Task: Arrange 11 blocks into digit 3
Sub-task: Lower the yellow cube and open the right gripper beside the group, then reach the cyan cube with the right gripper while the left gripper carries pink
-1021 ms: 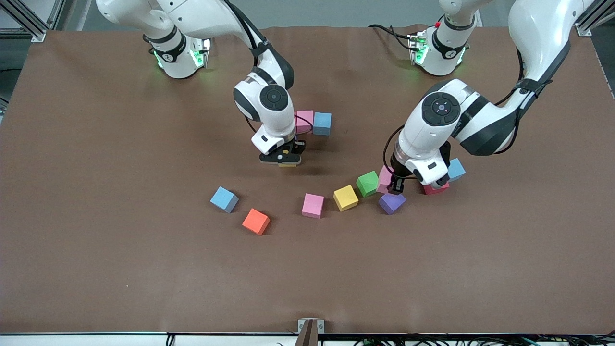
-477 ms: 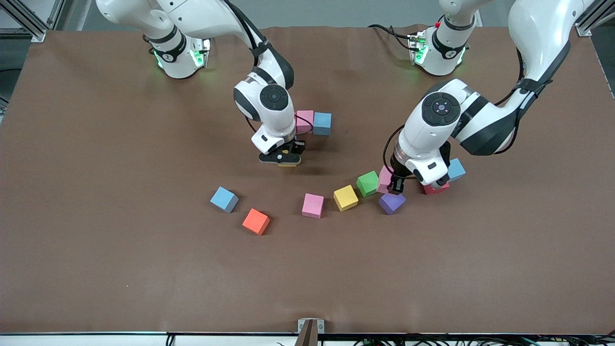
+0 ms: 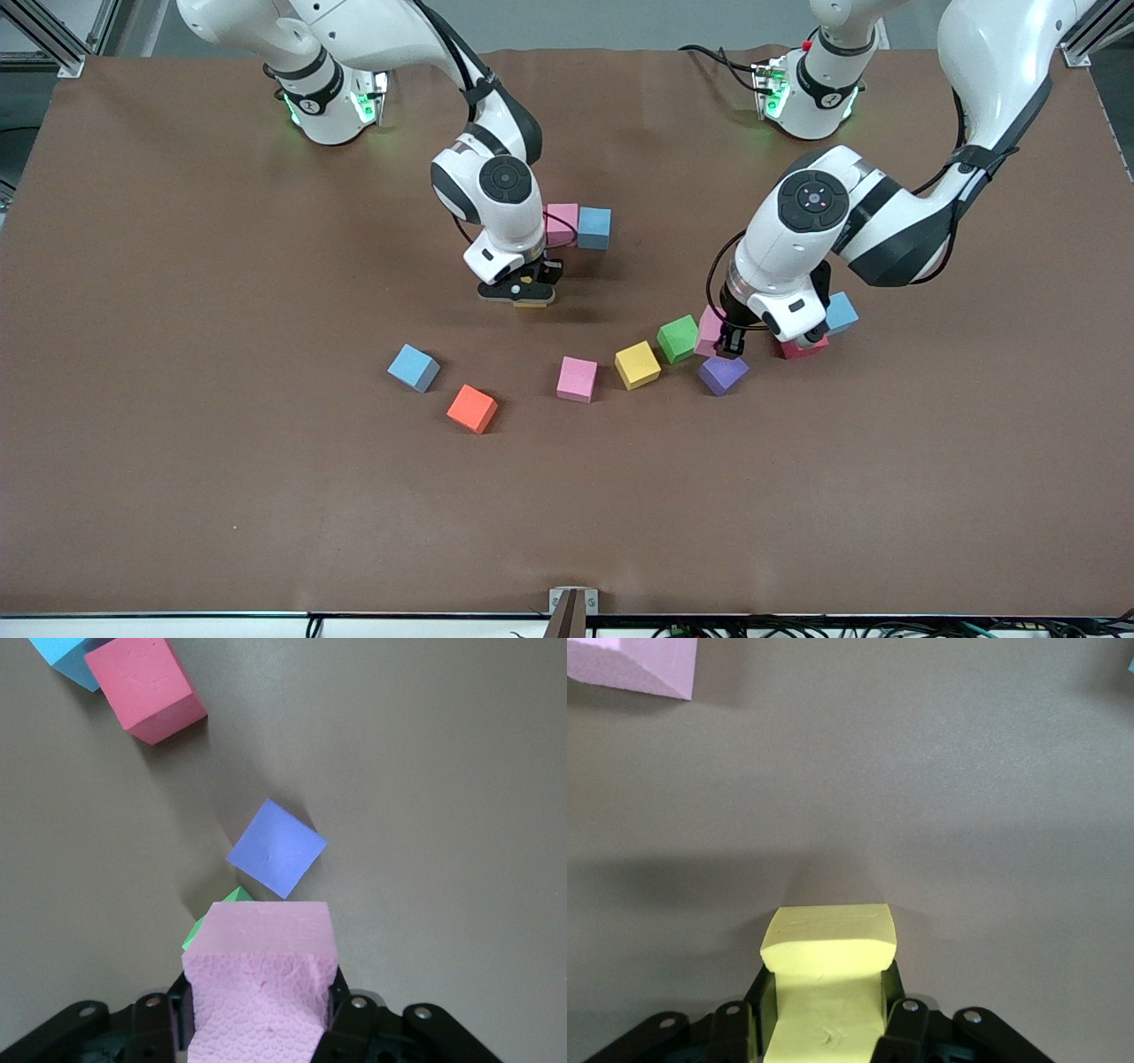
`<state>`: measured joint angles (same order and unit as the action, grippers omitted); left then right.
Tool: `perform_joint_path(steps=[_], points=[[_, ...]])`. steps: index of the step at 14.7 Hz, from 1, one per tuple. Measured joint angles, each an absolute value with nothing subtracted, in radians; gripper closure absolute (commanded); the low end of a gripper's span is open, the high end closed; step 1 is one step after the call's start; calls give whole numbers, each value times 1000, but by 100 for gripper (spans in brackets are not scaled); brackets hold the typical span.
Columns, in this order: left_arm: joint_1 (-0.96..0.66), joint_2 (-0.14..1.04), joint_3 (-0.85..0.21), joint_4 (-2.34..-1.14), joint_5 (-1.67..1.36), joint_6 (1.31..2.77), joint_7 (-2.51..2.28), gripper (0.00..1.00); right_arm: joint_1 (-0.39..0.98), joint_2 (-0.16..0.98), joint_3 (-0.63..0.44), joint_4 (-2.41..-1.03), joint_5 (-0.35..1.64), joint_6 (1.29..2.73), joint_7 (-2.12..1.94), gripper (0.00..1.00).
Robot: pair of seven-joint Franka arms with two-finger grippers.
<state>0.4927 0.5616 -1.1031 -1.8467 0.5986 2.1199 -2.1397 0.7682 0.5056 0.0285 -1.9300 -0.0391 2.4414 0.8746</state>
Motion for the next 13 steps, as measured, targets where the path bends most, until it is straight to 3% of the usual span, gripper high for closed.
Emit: perform_joint_path(steps=[1,13], points=[[493,562,-1103,-1846,599,2120,-2140,59,768,506,29,-1931,-39,2441,875,0],[493,562,-1103,-1846,599,2120,-2140,59,760,468,15,-1922,-39,2421,884,0]])
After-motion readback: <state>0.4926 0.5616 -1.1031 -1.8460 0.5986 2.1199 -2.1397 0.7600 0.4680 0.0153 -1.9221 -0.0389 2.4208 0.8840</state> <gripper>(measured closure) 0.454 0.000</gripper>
